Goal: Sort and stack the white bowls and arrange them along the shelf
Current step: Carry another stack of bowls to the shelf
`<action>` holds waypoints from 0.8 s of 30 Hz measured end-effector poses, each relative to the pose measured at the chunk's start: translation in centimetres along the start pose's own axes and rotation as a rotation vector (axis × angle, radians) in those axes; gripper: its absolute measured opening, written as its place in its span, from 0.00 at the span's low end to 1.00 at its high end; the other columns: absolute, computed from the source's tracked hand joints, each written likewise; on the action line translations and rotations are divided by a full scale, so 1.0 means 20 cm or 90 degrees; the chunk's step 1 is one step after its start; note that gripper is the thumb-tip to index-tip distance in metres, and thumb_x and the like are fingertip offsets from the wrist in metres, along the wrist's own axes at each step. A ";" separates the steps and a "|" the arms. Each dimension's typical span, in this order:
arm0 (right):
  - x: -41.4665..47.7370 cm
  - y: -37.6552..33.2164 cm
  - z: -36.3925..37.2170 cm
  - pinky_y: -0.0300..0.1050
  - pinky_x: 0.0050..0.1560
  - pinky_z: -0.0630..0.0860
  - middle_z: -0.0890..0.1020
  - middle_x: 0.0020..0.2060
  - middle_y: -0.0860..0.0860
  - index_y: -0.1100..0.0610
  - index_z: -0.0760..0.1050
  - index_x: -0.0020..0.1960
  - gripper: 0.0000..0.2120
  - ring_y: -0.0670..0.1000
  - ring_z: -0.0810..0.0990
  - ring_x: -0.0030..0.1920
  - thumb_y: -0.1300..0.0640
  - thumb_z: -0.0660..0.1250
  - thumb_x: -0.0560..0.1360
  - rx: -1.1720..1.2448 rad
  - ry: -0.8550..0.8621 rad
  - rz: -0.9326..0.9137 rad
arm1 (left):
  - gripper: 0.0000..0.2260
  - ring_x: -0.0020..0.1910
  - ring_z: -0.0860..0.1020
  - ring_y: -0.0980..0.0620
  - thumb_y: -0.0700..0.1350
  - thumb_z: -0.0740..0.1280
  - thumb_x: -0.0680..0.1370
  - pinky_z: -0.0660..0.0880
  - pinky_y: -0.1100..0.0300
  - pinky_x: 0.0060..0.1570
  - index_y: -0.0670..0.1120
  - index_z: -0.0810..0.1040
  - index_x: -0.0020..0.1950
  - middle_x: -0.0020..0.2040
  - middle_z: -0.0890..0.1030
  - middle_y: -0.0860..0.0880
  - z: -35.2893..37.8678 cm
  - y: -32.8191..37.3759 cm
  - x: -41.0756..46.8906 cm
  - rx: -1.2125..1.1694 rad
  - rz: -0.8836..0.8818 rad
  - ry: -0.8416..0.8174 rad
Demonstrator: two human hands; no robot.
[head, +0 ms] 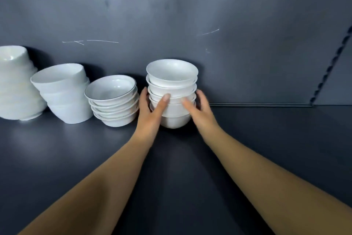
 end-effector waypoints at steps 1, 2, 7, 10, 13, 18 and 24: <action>0.02 0.03 0.02 0.38 0.63 0.70 0.73 0.64 0.44 0.45 0.65 0.65 0.36 0.42 0.72 0.63 0.41 0.72 0.61 0.004 -0.027 -0.017 | 0.35 0.67 0.69 0.59 0.58 0.69 0.68 0.65 0.61 0.65 0.51 0.61 0.72 0.69 0.70 0.54 0.00 -0.02 0.02 -0.007 0.026 -0.025; 0.03 0.03 0.04 0.34 0.59 0.71 0.74 0.61 0.42 0.42 0.65 0.62 0.32 0.39 0.73 0.60 0.42 0.72 0.60 0.008 -0.048 -0.034 | 0.33 0.65 0.71 0.59 0.58 0.69 0.68 0.67 0.59 0.65 0.51 0.64 0.70 0.66 0.73 0.55 0.01 -0.03 0.03 -0.017 0.046 -0.047; 0.10 0.05 0.03 0.28 0.51 0.72 0.76 0.58 0.40 0.43 0.64 0.64 0.35 0.35 0.75 0.56 0.44 0.71 0.59 0.111 -0.069 -0.086 | 0.42 0.67 0.71 0.53 0.61 0.73 0.65 0.65 0.48 0.69 0.49 0.60 0.72 0.68 0.72 0.50 0.00 -0.07 0.08 -0.057 0.058 -0.099; 0.11 0.06 0.05 0.30 0.54 0.72 0.76 0.60 0.43 0.48 0.63 0.68 0.36 0.39 0.75 0.59 0.46 0.70 0.61 0.117 -0.090 -0.111 | 0.46 0.67 0.71 0.52 0.64 0.74 0.62 0.66 0.48 0.68 0.48 0.59 0.72 0.68 0.72 0.50 -0.01 -0.08 0.09 -0.067 0.052 -0.110; 0.12 0.06 0.03 0.32 0.55 0.72 0.76 0.60 0.44 0.49 0.63 0.68 0.35 0.40 0.75 0.60 0.48 0.69 0.63 0.128 -0.100 -0.111 | 0.44 0.67 0.71 0.51 0.62 0.74 0.63 0.67 0.49 0.67 0.48 0.60 0.72 0.68 0.73 0.49 -0.01 -0.08 0.11 -0.072 0.058 -0.125; 0.17 0.08 0.02 0.37 0.61 0.72 0.77 0.61 0.47 0.53 0.65 0.69 0.36 0.43 0.75 0.61 0.43 0.69 0.63 0.152 -0.092 -0.112 | 0.43 0.68 0.70 0.50 0.64 0.74 0.62 0.65 0.45 0.68 0.49 0.61 0.71 0.68 0.72 0.48 -0.02 -0.12 0.13 -0.100 0.052 -0.137; 0.18 0.10 0.04 0.41 0.62 0.72 0.77 0.60 0.43 0.49 0.64 0.68 0.41 0.40 0.76 0.60 0.38 0.70 0.59 0.171 -0.130 -0.098 | 0.48 0.68 0.70 0.51 0.67 0.72 0.60 0.64 0.46 0.69 0.46 0.60 0.72 0.69 0.72 0.47 0.00 -0.11 0.10 -0.090 0.042 -0.098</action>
Point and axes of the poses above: each hand's wrist, its own x-axis towards the middle knuckle, its own z-axis out of the palm, y = z × x, the point moved 3 cm from there along x, towards the middle knuckle
